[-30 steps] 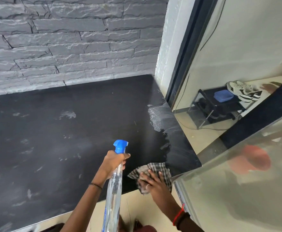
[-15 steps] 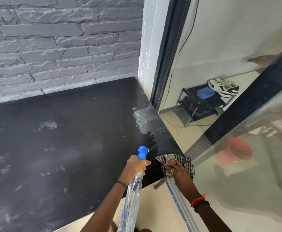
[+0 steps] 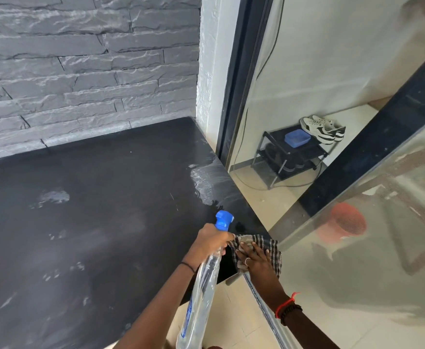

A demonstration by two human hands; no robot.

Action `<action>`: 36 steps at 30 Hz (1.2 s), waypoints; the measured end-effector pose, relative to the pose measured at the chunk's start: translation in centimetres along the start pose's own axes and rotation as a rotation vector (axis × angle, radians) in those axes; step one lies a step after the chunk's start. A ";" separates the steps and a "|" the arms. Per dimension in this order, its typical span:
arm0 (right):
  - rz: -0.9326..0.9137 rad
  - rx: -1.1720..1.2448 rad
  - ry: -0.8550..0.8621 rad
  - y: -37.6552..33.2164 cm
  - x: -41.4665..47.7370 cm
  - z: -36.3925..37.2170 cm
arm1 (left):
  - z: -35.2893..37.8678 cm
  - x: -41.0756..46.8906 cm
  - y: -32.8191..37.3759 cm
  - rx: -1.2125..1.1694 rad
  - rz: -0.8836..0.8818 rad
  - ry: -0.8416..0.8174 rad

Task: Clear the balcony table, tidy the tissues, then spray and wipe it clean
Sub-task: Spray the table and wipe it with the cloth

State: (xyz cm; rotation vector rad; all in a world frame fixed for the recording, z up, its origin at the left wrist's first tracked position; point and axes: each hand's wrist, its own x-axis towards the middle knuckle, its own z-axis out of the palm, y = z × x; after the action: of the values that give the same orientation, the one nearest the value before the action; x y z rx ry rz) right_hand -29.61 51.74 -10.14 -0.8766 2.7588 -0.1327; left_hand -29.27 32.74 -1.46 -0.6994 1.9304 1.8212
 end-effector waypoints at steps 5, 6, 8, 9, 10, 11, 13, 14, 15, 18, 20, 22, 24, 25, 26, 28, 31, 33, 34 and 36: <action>-0.039 -0.046 -0.047 -3.8 3.4 -0.4 | -2.5 0.1 0.2 -0.064 0.025 0.093; -0.048 -0.034 -0.016 -4.4 4.5 -1.1 | -3.2 0.2 0.2 -0.062 0.028 0.104; -0.081 0.016 -0.025 -4.4 6.8 -2.6 | -4.5 0.5 0.0 -0.084 0.026 0.117; -0.042 0.003 -0.047 -3.6 7.7 -3.0 | -5.1 0.6 -0.1 -0.104 0.029 0.114; 0.004 -0.003 -0.043 -2.5 8.6 -2.9 | -5.7 0.7 -0.1 -0.123 0.035 0.110; 0.020 -0.008 -0.049 -1.4 9.1 -3.1 | -6.3 0.9 -0.1 -0.137 0.041 0.109; 0.038 0.042 0.011 1.0 9.2 -3.2 | -7.3 1.1 0.0 -0.167 0.052 0.114; 0.019 0.047 0.091 2.1 8.9 -3.0 | -7.8 1.3 0.1 -0.175 0.053 0.119; 0.037 0.076 0.106 3.2 8.2 -2.3 | -8.2 1.4 0.3 -0.179 0.051 0.123; 0.094 0.036 0.034 6.3 6.6 3.5 | -9.7 1.8 1.0 -0.170 0.055 0.127; 0.078 0.083 -0.018 3.8 5.2 4.5 | -10.5 2.2 1.3 -0.164 0.059 0.123; -0.015 0.100 0.059 0.5 4.9 4.2 | -11.0 2.4 1.5 -0.145 0.061 0.120; -0.038 0.099 0.061 -2.5 5.9 2.4 | -11.4 2.7 1.7 -0.121 0.062 0.113; -0.043 0.087 0.064 -3.3 6.9 1.9 | -11.6 2.8 1.7 -0.109 0.061 0.108; -0.031 0.062 0.069 -3.9 7.9 1.1 | -11.8 3.1 1.8 -0.099 0.061 0.104; 0.039 0.052 0.057 -4.1 10.1 -1.0 | -12.0 3.4 1.7 -0.085 0.058 0.097; 0.055 0.101 0.023 -1.8 12.9 -2.0 | -11.9 3.7 1.5 -0.071 0.044 0.090; 0.104 0.126 0.079 0.2 13.4 -2.0 | -11.7 3.9 1.3 -0.079 0.031 0.081; 0.135 0.144 0.098 0.9 13.2 -2.0 | -11.6 4.0 1.3 -0.076 0.024 0.077; 0.181 0.151 0.113 1.7 12.3 -1.5 | -11.4 4.2 1.3 -0.065 0.009 0.076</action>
State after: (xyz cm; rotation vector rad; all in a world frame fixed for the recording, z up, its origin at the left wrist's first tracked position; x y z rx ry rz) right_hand -40.65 46.09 -11.45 -0.5960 2.8697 -0.3624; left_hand -32.81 21.09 -2.02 -0.7922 1.9321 1.8960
